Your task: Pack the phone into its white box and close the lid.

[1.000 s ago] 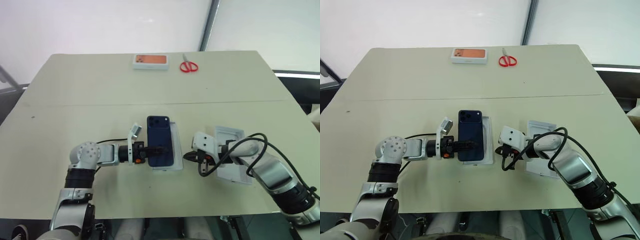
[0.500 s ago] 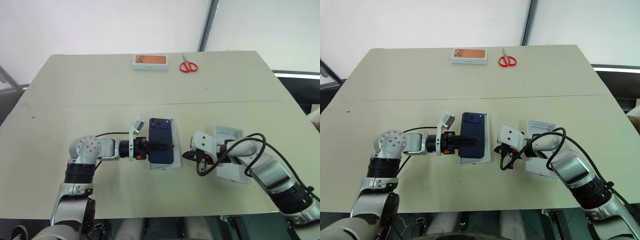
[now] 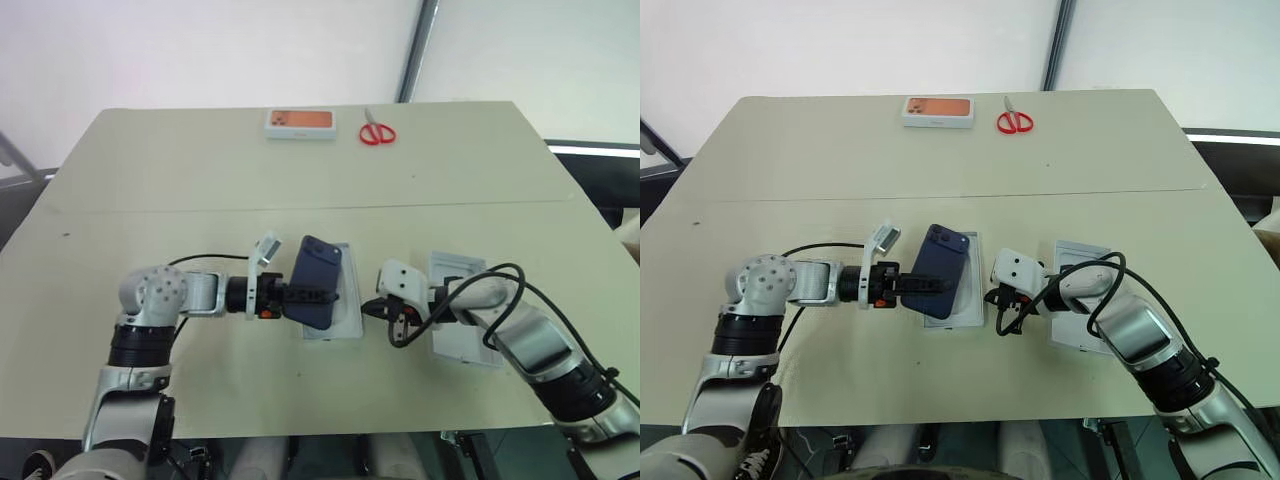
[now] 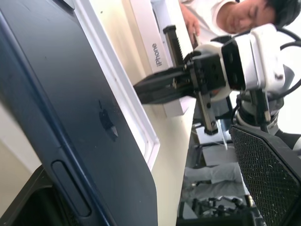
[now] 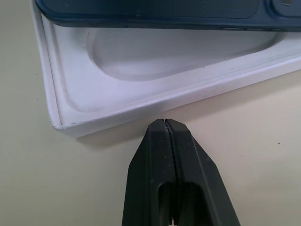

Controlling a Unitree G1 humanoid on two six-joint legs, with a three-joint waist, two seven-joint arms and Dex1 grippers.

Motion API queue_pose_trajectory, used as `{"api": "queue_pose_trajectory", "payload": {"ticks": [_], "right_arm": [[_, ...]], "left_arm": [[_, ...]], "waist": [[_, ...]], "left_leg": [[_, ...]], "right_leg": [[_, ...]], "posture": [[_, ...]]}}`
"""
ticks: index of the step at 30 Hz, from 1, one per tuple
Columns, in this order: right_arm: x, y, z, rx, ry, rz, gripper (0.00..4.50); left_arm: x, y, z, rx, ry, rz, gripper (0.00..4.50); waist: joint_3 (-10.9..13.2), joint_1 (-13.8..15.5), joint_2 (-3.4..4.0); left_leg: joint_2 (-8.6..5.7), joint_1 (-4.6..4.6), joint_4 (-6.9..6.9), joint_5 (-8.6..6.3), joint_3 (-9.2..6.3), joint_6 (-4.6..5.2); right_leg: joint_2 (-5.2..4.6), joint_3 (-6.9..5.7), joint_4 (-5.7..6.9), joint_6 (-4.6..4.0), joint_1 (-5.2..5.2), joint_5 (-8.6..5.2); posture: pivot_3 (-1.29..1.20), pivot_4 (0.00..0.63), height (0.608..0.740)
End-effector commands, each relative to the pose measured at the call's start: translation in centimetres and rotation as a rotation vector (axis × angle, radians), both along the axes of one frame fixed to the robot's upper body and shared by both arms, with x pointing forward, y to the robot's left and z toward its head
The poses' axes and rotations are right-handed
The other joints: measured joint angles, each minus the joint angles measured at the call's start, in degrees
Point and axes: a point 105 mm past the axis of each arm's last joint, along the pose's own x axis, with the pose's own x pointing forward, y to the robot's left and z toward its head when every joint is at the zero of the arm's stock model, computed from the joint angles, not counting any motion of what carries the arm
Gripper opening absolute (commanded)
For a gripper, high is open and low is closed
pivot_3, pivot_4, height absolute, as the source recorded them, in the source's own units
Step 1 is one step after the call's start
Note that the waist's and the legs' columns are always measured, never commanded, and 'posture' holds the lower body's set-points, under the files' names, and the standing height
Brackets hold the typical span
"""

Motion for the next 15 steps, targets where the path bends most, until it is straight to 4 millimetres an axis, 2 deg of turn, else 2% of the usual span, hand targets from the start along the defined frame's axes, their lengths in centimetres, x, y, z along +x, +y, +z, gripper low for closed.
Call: {"api": "queue_pose_trajectory", "payload": {"ticks": [1, 8, 14, 15], "right_arm": [[0.2, 0.6, 0.7, 0.015, -0.031, 0.022, 0.0], [0.4, 0.9, 0.7, 0.018, -0.036, 0.027, 0.0], [0.4, 0.8, 0.6, 0.012, -0.04, 0.03, 0.0], [0.4, 0.9, 0.6, 0.014, -0.04, 0.029, 0.0]], "left_arm": [[-0.6, -0.1, 0.8, -0.015, -0.035, -0.029, 4.48], [0.2, -1.6, 0.6, -0.024, -0.054, 0.006, 4.48], [0.1, -1.7, 1.2, 0.026, -0.08, 0.006, 4.48], [0.2, -1.2, 0.9, 0.039, -0.067, 0.017, 4.48]], "waist": [[0.0, 0.01, 0.0], [0.0, 0.09, -0.01], [0.0, -0.02, 0.0], [0.0, 0.0, 0.0]], "left_leg": [[0.0, 0.0, 0.0, 0.0, 0.0, 0.0], [-0.01, 0.0, 0.03, 0.0, 0.0, 0.0], [0.01, 0.0, 0.0, 0.0, 0.0, 0.0], [0.01, 0.0, 0.01, 0.0, 0.0, 0.0]], "right_leg": [[0.0, 0.0, 0.0, 0.0, 0.0, 0.0], [-0.01, 0.0, 0.0, 0.0, 0.02, 0.0], [0.02, 0.0, 0.01, 0.0, -0.01, 0.0], [0.02, 0.0, 0.01, 0.0, 0.0, 0.0]], "posture": [[0.0, 0.15, 0.74], [0.0, 0.15, 0.74], [0.0, 0.15, 0.74], [0.0, 0.15, 0.74]]}}
